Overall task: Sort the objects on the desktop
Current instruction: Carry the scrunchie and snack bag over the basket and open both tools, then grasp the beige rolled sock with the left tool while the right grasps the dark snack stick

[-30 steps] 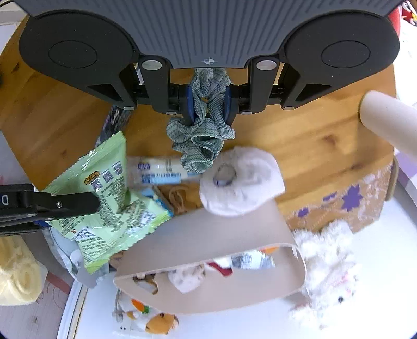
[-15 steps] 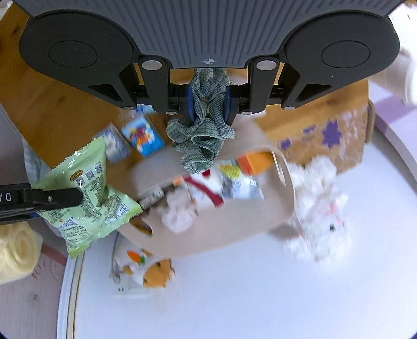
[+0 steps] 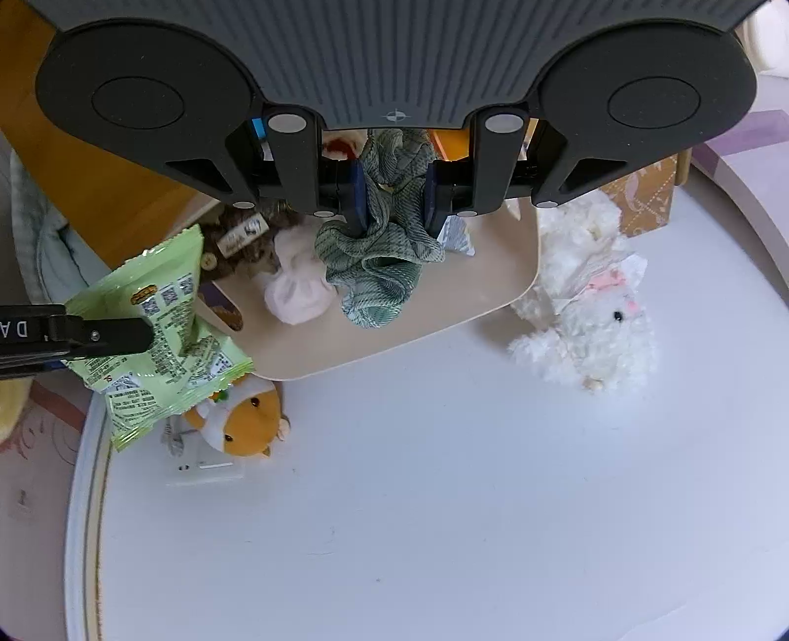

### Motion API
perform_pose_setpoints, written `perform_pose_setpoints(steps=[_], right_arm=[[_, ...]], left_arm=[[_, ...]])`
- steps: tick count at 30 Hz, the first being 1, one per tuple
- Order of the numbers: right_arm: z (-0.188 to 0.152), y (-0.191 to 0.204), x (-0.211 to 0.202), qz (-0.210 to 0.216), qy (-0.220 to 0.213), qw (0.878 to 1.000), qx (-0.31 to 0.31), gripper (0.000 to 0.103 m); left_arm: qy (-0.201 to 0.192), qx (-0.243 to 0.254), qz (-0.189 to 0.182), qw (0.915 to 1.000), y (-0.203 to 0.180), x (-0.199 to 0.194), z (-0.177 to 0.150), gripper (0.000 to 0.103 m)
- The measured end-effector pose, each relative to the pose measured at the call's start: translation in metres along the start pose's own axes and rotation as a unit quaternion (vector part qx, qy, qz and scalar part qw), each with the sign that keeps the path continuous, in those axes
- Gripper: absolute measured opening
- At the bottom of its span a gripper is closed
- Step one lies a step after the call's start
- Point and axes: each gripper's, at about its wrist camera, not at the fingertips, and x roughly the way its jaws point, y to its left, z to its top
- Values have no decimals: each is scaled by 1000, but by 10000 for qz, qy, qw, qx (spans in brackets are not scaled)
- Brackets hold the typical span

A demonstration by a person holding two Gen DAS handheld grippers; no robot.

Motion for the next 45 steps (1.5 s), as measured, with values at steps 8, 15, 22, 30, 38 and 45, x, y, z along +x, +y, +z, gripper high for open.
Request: perform_pose_setpoints(steps=[8, 15, 22, 30, 38, 45], right_arm=[[8, -2, 38, 199, 34, 9992, 351, 43], [5, 8, 74, 228, 195, 9991, 304, 43], [-8, 13, 96, 282, 619, 9974, 232, 59], [-23, 14, 71, 42, 460, 9989, 71, 79], [-49, 19, 26, -280, 417, 9985, 203, 103], [-97, 34, 0, -524, 884, 9937, 455, 103]], left_arm=[[145, -437, 218, 9987, -1, 43, 5, 23], [347, -644, 297, 9969, 8, 76, 16, 23], [438, -762, 242, 9958, 8, 85, 5, 59], [454, -559, 385, 9967, 6, 78, -3, 68], [127, -174, 268, 9994, 17, 40, -19, 79], [251, -73, -96, 9996, 41, 14, -49, 81]])
